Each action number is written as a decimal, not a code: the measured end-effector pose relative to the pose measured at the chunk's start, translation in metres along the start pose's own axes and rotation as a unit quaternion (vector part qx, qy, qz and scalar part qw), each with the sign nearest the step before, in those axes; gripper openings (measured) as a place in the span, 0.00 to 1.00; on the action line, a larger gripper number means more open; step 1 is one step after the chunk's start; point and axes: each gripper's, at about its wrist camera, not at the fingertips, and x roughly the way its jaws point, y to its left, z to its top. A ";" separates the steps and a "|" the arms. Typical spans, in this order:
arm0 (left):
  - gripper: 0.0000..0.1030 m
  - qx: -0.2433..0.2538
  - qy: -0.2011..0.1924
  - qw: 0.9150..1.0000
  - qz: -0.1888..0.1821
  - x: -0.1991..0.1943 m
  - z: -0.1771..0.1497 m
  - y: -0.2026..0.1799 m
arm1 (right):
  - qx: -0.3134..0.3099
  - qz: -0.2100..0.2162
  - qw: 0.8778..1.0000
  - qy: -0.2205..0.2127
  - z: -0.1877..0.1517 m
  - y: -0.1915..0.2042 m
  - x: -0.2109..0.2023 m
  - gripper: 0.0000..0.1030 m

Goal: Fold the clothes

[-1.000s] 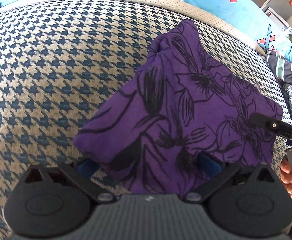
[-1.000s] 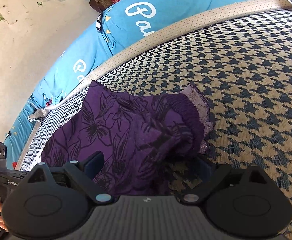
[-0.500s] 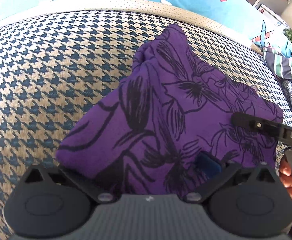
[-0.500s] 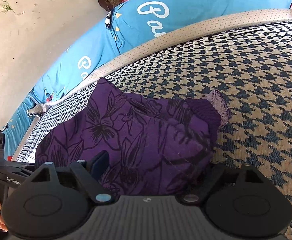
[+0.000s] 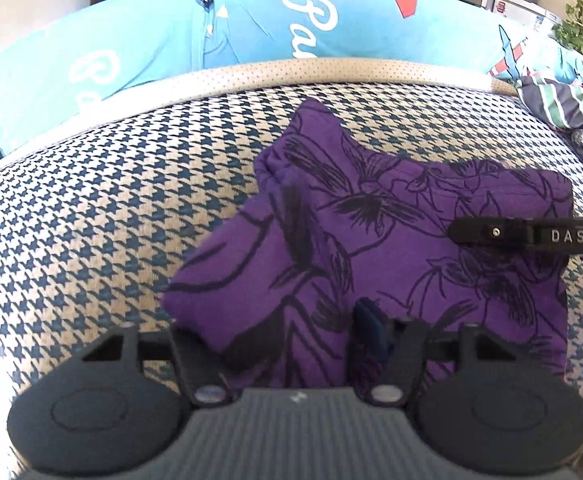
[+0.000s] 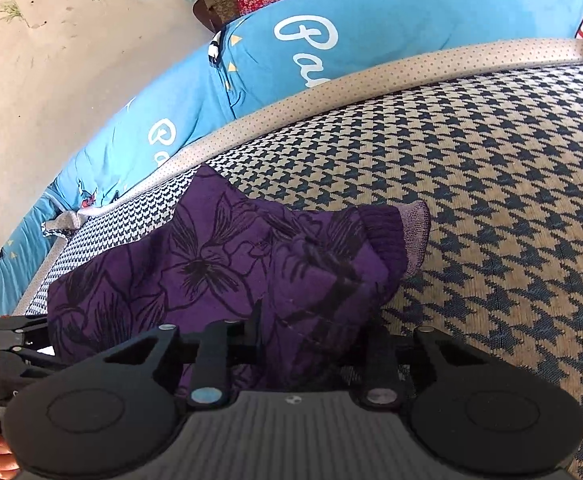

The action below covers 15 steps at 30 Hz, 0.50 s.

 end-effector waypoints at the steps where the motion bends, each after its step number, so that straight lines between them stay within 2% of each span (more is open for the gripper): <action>1: 0.48 -0.007 -0.002 1.000 0.000 0.000 0.001 0.002 | -0.007 -0.003 1.000 -0.002 0.000 0.003 -0.001 0.26; 3: 0.45 -0.012 -0.006 1.000 0.002 0.000 0.002 0.003 | -0.020 -0.007 1.000 -0.010 0.001 0.007 -0.003 0.25; 15: 0.42 -0.037 -0.027 0.999 0.024 -0.007 0.010 0.007 | -0.092 -0.029 0.994 -0.057 0.003 0.031 -0.017 0.22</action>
